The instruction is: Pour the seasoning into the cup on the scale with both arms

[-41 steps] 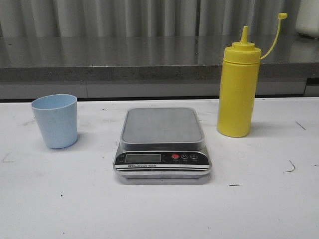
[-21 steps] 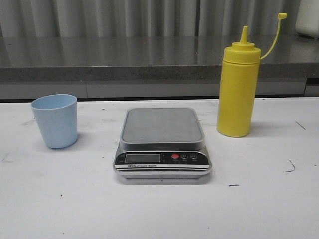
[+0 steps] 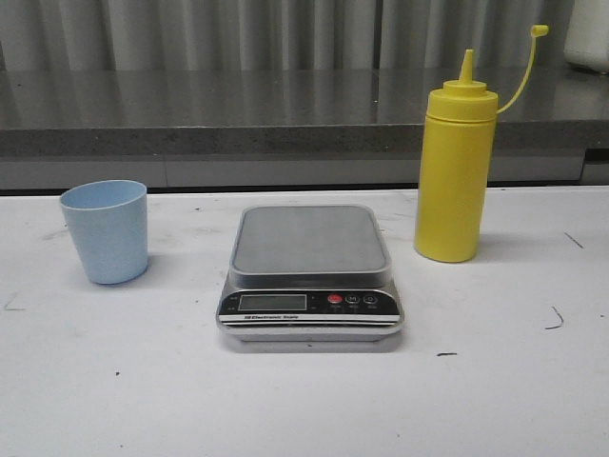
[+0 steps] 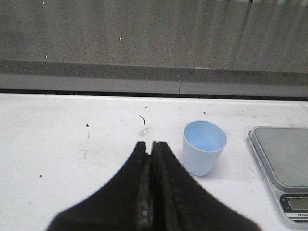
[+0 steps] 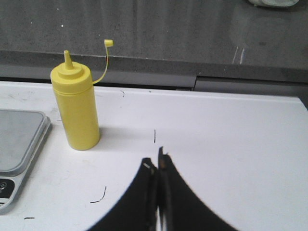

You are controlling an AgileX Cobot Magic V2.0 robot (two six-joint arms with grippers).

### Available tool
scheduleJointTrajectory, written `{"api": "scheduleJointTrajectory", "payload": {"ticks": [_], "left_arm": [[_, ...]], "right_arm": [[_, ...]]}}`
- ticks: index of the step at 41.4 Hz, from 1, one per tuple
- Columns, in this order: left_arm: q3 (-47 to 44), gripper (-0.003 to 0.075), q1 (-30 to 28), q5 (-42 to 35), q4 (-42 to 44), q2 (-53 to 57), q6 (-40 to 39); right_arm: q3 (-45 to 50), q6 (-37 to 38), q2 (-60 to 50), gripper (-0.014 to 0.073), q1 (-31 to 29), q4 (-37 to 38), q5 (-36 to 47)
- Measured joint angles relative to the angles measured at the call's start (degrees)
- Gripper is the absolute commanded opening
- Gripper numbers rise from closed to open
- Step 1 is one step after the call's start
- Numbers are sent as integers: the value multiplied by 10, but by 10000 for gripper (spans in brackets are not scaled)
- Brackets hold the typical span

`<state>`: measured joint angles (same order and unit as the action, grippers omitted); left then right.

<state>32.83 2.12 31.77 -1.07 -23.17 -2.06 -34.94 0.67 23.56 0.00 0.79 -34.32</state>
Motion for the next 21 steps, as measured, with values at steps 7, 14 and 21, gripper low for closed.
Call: {"api": "scheduleJointTrajectory", "payload": {"ticks": [7,14,21], "left_arm": [[0,-20,0,1,0,-30,0],[0,33,0,1,-1,-53,0],[0,335,0,1,-4,-73,0]], "right_arm": [[0,0,24,-65,0,0,-13],[0,0,38,34,0,0,-25],[0,0,42,380,0,0,-26]]}}
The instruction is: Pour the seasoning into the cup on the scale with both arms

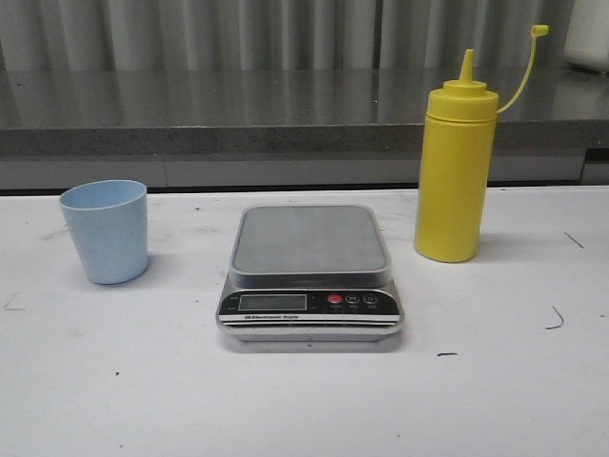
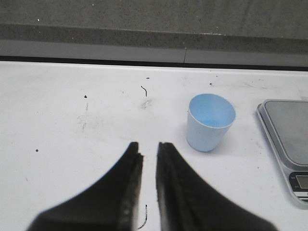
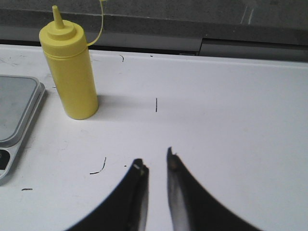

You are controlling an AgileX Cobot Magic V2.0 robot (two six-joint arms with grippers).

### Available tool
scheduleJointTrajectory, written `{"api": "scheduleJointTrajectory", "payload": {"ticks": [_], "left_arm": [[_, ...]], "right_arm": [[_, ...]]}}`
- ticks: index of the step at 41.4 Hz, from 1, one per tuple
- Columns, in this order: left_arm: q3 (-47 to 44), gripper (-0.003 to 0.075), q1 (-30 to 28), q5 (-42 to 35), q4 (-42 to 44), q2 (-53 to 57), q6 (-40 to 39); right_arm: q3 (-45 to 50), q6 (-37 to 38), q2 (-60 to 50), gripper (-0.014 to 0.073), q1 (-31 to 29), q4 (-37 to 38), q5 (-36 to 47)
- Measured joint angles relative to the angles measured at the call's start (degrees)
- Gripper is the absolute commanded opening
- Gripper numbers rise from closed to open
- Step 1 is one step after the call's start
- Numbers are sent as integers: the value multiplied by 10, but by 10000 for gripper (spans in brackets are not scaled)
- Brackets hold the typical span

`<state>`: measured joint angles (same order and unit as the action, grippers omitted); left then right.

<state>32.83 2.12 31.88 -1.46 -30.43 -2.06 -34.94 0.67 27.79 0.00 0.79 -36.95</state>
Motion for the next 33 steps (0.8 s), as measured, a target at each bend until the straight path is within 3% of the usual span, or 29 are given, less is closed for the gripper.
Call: {"api": "scheduleJointTrajectory", "payload": {"ticks": [3,5,15,33], "left_arm": [[0,462,0,0,-1,-9,0],[0,496,0,0,-2,-17,0],[40,493,37,23,-2,-104,0],[184,493,84,37,-17,-384,0]], "right_arm": [[0,0,0,477,0,0,0],[0,0,0,509,0,0,0],[0,0,0,507,0,0,0],[0,0,0,507,0,0,0]]}}
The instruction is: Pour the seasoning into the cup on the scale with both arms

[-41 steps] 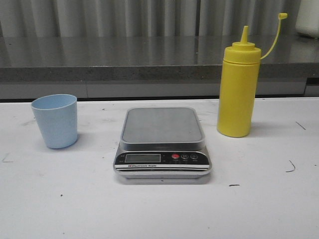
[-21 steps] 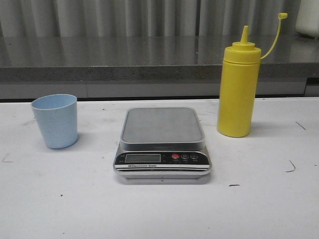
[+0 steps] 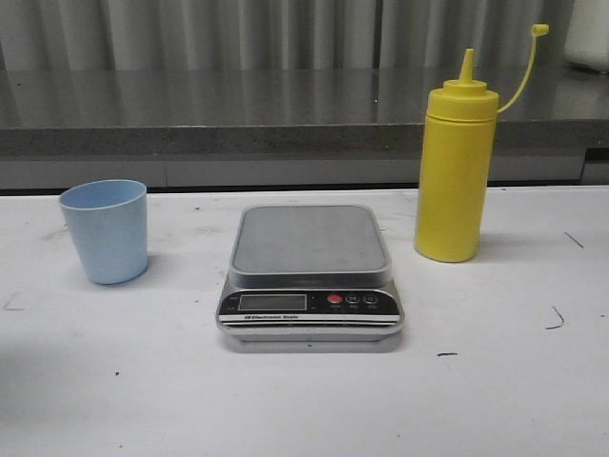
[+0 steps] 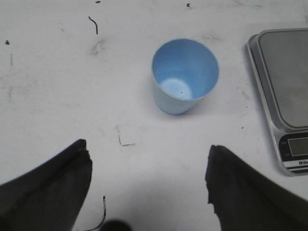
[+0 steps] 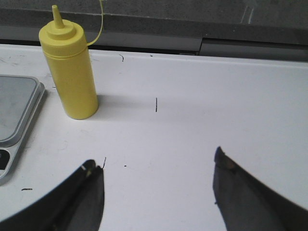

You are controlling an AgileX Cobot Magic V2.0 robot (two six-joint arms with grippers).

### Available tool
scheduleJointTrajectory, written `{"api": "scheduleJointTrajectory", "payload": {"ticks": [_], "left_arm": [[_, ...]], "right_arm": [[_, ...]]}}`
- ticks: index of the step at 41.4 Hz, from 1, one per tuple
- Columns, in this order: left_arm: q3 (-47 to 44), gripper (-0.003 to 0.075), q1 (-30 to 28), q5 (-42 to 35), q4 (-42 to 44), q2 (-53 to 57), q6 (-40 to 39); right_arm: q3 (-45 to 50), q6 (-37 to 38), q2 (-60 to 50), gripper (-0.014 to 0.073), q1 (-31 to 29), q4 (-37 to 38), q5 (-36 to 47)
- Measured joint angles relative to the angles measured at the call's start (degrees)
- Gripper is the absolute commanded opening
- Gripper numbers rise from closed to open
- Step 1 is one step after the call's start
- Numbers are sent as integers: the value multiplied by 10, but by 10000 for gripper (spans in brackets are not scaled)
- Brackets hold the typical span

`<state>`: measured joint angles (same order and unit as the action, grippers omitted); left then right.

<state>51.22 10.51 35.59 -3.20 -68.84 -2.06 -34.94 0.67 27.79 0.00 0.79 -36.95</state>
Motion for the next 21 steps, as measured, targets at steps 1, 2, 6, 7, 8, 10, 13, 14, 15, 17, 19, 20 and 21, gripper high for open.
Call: {"api": "scheduleJointTrajectory", "payload": {"ticks": [1,2,6,7,8,10,13,14,15,17,19,20,21], "left_arm": [[12,493,1,0,0,-14,0],[22,493,2,3,-1,-33,0],[69,493,5,14,-2,-93,0],[79,493,5,18,-2,-111,0],[89,493,5,20,-2,-125,0],[111,493,5,26,0,-156,0],[139,493,5,30,4,-197,0],[150,493,5,32,5,-213,0],[157,493,5,32,6,-221,0],[174,493,5,34,9,-250,0],[187,493,5,35,11,-270,0],[193,493,5,36,13,-280,0],[200,493,5,36,14,-289,0]], "right_arm": [[0,0,0,507,0,0,0],[0,0,0,507,0,0,0],[0,0,0,507,0,0,0],[0,0,0,507,0,0,0],[0,0,0,507,0,0,0],[0,0,0,507,0,0,0],[0,0,0,507,0,0,0],[0,0,0,507,0,0,0],[0,0,0,507,0,0,0],[0,0,0,507,0,0,0],[0,0,0,507,0,0,0],[0,0,0,507,0,0,0],[0,0,0,507,0,0,0]]}}
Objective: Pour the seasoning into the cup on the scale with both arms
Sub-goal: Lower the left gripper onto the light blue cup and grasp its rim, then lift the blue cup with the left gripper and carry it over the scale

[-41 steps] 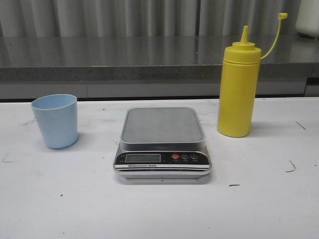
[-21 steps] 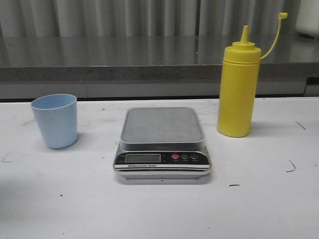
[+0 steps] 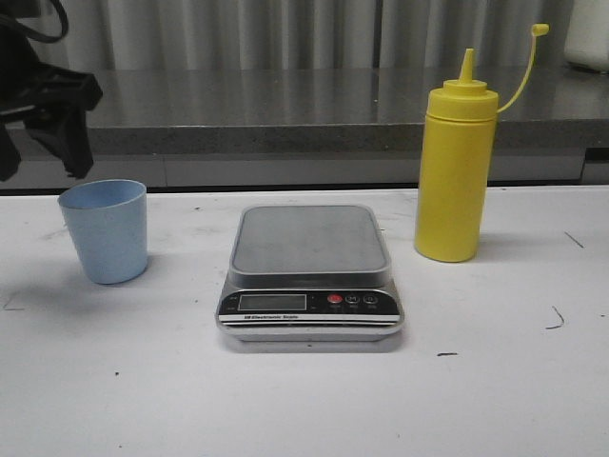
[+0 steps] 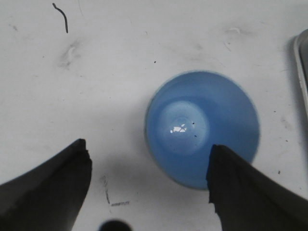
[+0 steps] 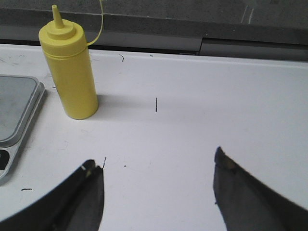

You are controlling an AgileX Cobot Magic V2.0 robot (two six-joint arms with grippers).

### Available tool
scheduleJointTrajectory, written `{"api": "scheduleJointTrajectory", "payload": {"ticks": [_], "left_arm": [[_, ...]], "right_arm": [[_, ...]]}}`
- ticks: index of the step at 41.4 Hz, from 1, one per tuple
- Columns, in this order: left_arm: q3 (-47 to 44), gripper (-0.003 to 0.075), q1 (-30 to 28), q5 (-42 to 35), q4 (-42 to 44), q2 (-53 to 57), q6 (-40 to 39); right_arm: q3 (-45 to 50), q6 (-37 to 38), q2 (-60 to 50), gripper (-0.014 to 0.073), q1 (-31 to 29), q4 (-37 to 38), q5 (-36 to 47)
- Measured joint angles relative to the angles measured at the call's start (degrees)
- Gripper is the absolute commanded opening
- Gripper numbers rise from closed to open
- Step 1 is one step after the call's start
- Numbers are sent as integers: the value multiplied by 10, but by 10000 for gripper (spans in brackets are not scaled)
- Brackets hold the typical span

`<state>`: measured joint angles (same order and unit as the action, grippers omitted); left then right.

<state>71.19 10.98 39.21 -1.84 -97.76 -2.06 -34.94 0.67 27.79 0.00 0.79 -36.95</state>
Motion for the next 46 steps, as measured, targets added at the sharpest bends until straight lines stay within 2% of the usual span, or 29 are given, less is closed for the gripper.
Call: {"api": "scheduleJointTrajectory", "payload": {"ticks": [9,12,21,28,40,46], "left_arm": [[45,475,0,0,3,-81,0],[58,413,0,1,3,-101,0],[68,147,0,4,3,-117,0],[70,-17,0,10,4,-117,0],[70,-20,10,42,8,-37,0],[70,-20,54,46,8,23,0]], "right_arm": [[0,0,0,507,0,0,0],[0,0,0,507,0,0,0],[0,0,0,507,0,0,0],[0,0,0,507,0,0,0],[0,0,0,507,0,0,0],[0,0,0,507,0,0,0]]}}
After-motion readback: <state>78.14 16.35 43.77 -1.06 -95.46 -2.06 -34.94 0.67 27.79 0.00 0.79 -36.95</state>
